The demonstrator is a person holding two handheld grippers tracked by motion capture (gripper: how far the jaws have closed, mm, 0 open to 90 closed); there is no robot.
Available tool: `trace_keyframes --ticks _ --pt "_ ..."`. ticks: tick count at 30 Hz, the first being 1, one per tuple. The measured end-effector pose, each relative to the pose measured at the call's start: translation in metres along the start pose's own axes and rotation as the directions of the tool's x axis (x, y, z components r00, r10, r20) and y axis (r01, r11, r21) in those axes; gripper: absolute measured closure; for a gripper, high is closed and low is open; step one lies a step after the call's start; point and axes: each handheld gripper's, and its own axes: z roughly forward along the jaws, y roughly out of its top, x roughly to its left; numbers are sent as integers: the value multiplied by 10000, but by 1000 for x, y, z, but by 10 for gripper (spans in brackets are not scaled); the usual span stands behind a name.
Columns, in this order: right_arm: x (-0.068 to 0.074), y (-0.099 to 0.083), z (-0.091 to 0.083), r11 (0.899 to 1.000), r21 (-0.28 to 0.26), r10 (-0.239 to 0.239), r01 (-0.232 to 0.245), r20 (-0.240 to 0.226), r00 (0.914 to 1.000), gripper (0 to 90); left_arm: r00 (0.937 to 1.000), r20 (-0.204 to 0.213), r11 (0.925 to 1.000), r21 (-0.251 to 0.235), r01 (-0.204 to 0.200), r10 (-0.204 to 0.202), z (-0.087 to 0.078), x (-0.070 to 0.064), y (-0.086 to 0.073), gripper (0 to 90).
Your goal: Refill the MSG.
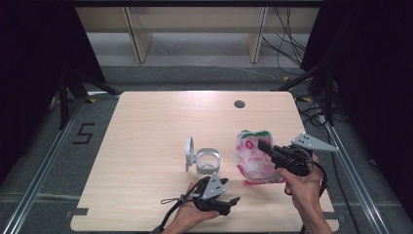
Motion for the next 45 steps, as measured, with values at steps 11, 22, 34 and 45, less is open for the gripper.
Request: trace_keyframes --ticks 11,22,34,45 --pt "17 31 -9 9976 -317 -625 610 -479 9969 900 9960 -867 9991 -381 163 -195 27 -9 9 301" --pt "37 37 -2 9981 -56 -616 613 -1195 9909 900 9889 -1472 9855 -1696 -57 -196 23 -6 16 648" --pt "49 65 15 9844 558 -1631 1668 -662 9844 900 9867 -1310 9587 -2789 563 -960 24 -6 19 721" --pt "48 67 41 9734 1154 -1908 1981 -717 9790 900 9809 -1086 9445 -3052 1215 -1612 34 -10 13 726"
